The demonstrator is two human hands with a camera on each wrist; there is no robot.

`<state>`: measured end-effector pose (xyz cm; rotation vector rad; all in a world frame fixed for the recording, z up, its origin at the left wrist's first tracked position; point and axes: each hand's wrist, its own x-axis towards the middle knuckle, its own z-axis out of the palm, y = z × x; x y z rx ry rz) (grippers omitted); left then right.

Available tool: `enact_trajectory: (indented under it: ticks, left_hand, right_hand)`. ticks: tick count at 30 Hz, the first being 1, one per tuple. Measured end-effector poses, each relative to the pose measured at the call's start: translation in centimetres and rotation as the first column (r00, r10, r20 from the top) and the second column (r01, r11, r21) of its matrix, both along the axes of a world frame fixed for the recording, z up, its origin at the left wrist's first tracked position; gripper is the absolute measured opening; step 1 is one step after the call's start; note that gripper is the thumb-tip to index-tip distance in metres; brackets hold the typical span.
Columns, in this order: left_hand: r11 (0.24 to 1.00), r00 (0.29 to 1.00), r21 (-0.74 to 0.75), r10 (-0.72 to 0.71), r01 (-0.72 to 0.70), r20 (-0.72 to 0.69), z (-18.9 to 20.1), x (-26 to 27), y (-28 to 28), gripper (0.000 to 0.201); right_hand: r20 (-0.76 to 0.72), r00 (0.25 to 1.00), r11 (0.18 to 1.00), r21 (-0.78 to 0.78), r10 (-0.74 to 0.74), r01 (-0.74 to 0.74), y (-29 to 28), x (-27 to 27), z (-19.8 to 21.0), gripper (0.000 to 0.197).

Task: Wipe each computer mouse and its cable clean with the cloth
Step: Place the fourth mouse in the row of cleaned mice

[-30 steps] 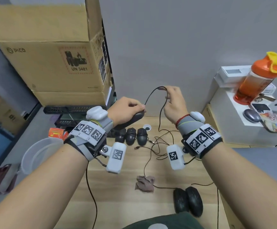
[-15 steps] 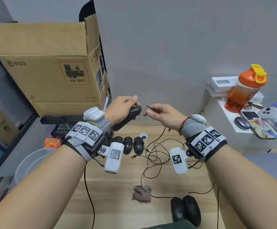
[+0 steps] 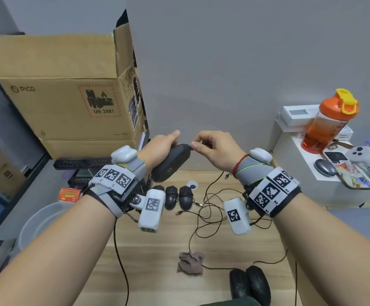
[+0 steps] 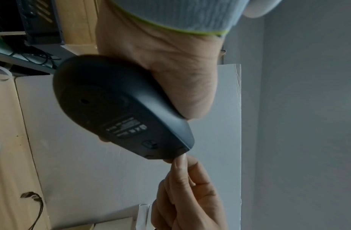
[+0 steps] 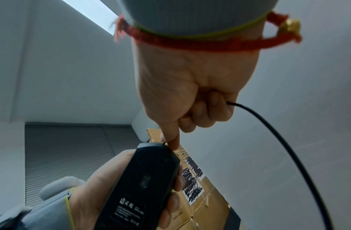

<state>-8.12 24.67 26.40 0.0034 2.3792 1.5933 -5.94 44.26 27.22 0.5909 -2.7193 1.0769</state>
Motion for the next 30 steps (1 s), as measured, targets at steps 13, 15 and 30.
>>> enact_trajectory:
  ticks: [13,15,30]
  left_hand:
    - [0.95,0.96,0.249,-0.232,0.189,0.155,1.0,1.0,1.3,0.09]
    - [0.937,0.943,0.248,-0.29,0.245,0.162,0.8,1.4,1.2,0.092]
    - [0.785,0.989,0.619,-0.094,0.003,0.115,0.5,1.7,2.9,0.044]
  right_hand:
    - [-0.023,1.0,0.997,-0.075,0.018,-0.019,1.8,-0.5,-0.4,0.018]
    - [-0.026,1.0,0.997,-0.081,0.008,-0.01,2.3,-0.8,-0.4,0.022]
    - [0.294,0.945,0.855,-0.442,-0.147,0.271,0.4,-0.4,-3.3,0.021]
